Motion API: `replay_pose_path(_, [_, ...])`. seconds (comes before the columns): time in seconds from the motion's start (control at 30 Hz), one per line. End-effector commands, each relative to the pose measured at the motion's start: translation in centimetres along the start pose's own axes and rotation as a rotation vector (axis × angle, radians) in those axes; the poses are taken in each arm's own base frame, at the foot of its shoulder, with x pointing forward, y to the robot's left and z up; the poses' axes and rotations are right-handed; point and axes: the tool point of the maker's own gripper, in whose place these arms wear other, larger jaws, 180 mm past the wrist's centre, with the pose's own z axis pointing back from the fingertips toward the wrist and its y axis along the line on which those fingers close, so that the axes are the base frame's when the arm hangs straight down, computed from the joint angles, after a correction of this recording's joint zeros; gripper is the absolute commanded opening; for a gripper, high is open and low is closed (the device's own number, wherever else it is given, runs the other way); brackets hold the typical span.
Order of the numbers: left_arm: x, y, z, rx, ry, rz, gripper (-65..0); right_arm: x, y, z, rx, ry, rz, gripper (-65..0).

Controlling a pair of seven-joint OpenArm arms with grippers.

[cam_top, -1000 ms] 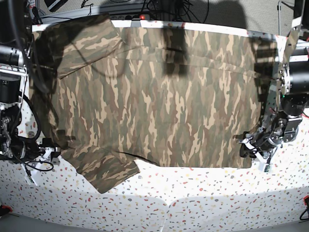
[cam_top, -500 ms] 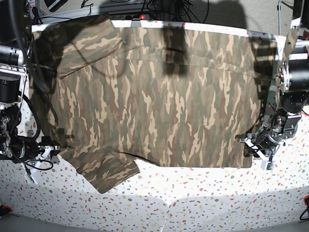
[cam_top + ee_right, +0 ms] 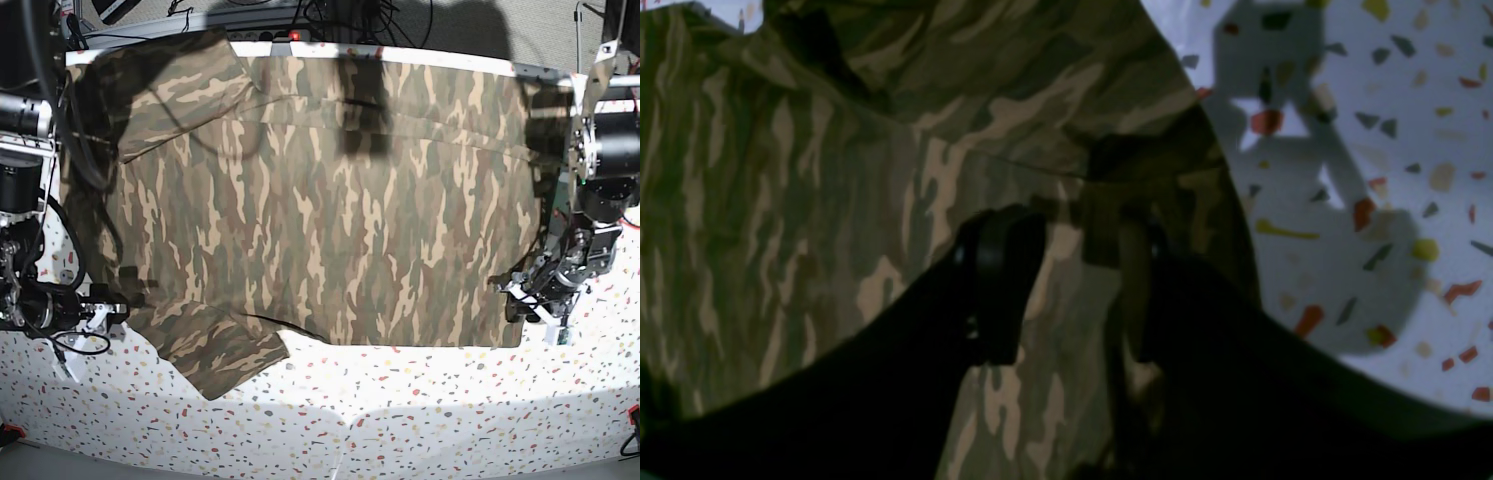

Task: Fold the T-shirt properly
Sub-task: 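Pinch the hem corners with both grippers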

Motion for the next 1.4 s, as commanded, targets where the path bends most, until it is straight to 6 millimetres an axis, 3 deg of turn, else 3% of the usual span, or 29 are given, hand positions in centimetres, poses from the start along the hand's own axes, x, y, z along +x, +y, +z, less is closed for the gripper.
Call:
replay_pose_path(0.0, [-1.9,-1.9,-0.5,-0.056,0.113,-0.039,-43.5,2.4,-0.7,1.4,-0.013,-0.066,0.017,-40.8])
replay_pose_path(0.2, [-2.0,-3.2,-1.0,-0.074,0.12,-0.044,-59.0,2.4,-0.7,1.4,-0.014,-0.065,0.017,-40.8])
replay_pose_path(0.33, [-1.3,-1.6,-1.0,-0.001,0.082,-0.048,-65.0,2.5,-0.7,1.4,-0.014,-0.069,0.017,-40.8])
replay_pose_path(0.53, [1.4,-0.7,-0.7,0.028,-0.068,-0.053,-65.0,2.8,-0.7,1.5,-0.019,-0.088,0.024,-40.8])
replay_pose_path(0.83, [1.2,-1.0,-0.9,0.023,-0.06,-0.052,-65.0,5.4,-1.3,0.1,-0.097,-0.131,0.113,-40.6])
replay_pose_path(1.0, [1.1,-1.0,-0.9,0.023,-0.055,-0.052,-65.0,7.1,-2.0,-1.6,-0.133,-0.076,0.148,-29.9])
replay_pose_path(1.17, [0.7,-1.0,-0.9,0.024,-0.03,-0.052,-65.0,5.4,-3.8,-2.8,-0.19,-0.023,0.163,-29.8])
replay_pose_path(1.37, [1.5,-1.0,-0.9,0.022,-0.076,-0.052,-65.0,2.3,-5.5,-4.1,-0.227,0.005,0.165,-29.8])
